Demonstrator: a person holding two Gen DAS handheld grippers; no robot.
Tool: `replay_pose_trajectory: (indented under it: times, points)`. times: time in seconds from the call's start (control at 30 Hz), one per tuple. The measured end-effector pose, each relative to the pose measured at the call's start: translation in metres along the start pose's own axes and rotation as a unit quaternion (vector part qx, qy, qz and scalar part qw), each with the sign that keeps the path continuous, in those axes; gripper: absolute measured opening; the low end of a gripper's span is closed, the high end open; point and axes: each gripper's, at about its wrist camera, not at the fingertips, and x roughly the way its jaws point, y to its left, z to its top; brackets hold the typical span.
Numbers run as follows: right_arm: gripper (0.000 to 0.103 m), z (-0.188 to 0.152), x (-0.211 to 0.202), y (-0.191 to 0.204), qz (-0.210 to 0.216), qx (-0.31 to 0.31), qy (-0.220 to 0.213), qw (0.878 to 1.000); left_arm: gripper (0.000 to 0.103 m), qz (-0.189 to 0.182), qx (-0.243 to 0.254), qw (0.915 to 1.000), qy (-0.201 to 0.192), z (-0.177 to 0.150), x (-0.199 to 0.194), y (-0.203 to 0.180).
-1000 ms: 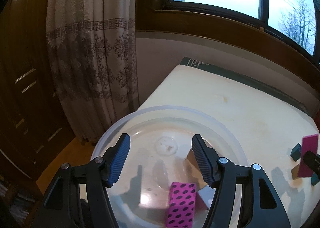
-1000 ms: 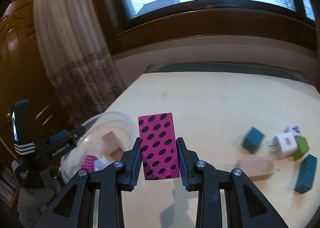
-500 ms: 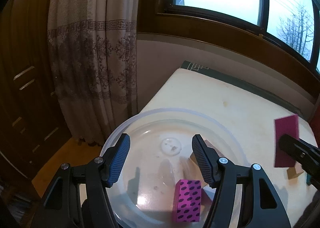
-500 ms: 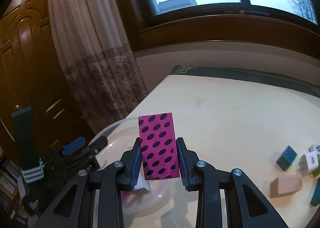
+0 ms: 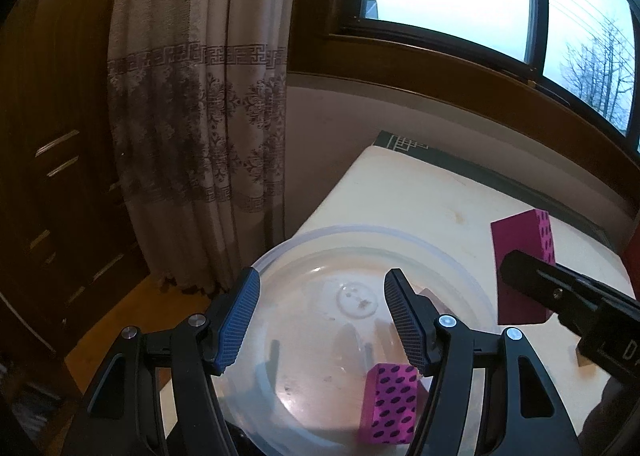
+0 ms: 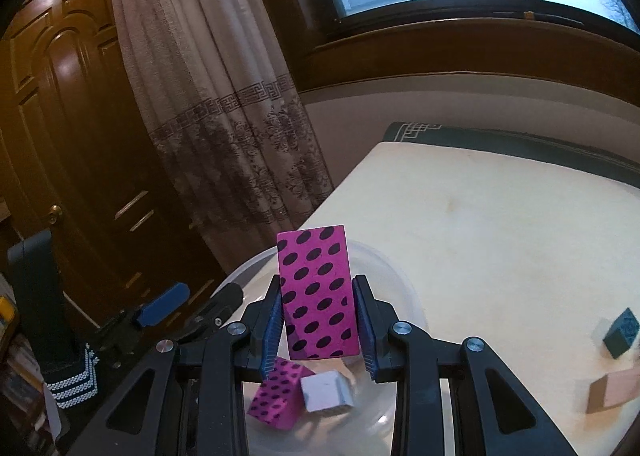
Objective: Organize rigid objects
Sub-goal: 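Carry the pink polka-dot brick into the clear bowl and release with the right tool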
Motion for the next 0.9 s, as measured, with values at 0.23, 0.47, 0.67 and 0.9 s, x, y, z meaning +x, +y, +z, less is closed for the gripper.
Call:
replay_pose_trajectory:
  times: [0.23, 0.47, 0.67, 0.9]
  points:
    - [0.042, -0.006, -0.001, -0.004, -0.001, 0.009, 0.001, 1.000, 0.074, 0.001, 0.002, 1.0000, -0.004, -0.002, -0.003, -0.002]
    - [0.043, -0.016, -0.007, -0.010, -0.016, 0.016, -0.002, 1.000, 0.074, 0.001, 0.002, 1.0000, -0.004, -0.004, -0.005, -0.003]
    - [0.052, -0.023, -0.015, -0.012, -0.034, 0.014, -0.014, 0.999, 0.074, 0.001, 0.006, 1.0000, -0.003, -0.004, -0.004, -0.006]
    - [0.054, -0.031, -0.020, -0.017, -0.045, 0.020, -0.013, 0.999, 0.074, 0.000, 0.010, 0.9999, -0.005, -0.005, -0.009, -0.010]
